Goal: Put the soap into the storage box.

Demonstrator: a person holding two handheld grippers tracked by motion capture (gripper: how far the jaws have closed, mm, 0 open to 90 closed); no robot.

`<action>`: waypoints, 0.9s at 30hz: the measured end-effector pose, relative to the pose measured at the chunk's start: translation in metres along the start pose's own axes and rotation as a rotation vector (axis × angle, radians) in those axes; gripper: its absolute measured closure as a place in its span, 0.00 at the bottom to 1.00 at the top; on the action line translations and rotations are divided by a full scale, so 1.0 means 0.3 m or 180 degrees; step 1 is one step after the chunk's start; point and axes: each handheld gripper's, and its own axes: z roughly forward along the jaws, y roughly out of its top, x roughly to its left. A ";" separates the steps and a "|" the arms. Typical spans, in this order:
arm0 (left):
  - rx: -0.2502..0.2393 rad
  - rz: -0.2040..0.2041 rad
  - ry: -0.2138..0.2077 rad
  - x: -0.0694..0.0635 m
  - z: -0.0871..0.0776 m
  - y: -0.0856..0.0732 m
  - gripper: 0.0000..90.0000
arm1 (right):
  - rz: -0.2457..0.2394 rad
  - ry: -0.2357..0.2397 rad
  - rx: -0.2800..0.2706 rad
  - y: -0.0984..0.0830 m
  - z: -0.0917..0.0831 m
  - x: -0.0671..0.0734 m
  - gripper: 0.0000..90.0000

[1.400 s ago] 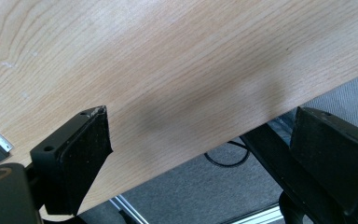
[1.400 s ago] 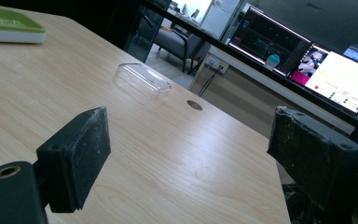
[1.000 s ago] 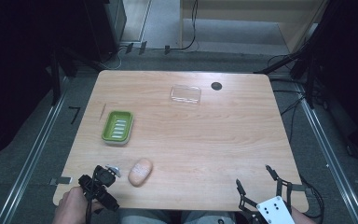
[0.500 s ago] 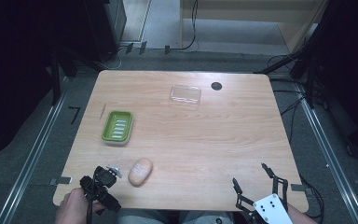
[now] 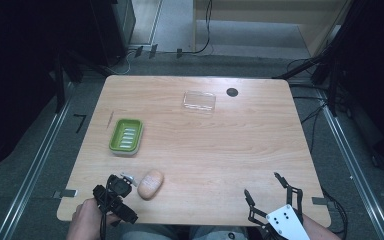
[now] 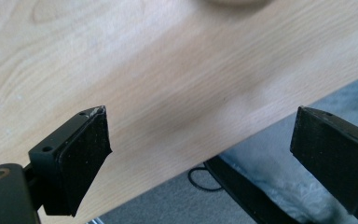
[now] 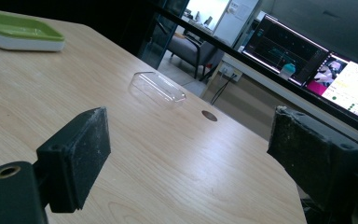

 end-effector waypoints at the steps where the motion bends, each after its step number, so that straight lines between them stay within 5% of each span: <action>1: -0.0014 0.0007 -0.0009 -0.001 -0.003 0.005 0.06 | 0.0006 0.0001 0.0001 0.000 0.001 0.001 0.15; 27: -0.0197 -0.0049 -0.0018 -0.025 -0.025 0.128 0.05 | 0.0004 0.0008 -0.0007 -0.001 0.003 0.001 0.15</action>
